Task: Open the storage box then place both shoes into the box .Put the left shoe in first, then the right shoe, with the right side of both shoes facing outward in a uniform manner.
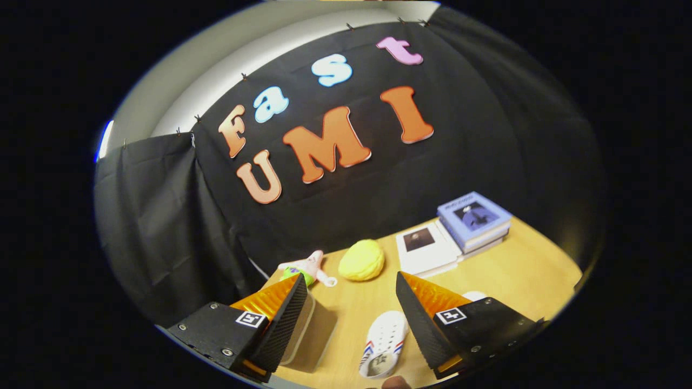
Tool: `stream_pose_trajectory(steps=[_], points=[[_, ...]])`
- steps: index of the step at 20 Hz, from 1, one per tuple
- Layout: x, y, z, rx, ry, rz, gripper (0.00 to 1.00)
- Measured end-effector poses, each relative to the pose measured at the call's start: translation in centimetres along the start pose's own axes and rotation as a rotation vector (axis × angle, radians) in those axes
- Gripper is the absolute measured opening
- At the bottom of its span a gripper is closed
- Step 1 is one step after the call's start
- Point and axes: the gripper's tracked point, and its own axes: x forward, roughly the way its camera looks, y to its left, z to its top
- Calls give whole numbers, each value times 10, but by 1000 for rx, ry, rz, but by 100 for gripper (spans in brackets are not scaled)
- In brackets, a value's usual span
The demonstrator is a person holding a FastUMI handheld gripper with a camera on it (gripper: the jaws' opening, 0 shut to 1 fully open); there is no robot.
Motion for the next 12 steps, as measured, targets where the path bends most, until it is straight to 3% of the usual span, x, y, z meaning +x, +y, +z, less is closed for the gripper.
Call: stream_pose_trajectory(steps=[4,12], points=[[23,21,-55,221,151,134,98],[46,57,-150,474,405,296,98]])
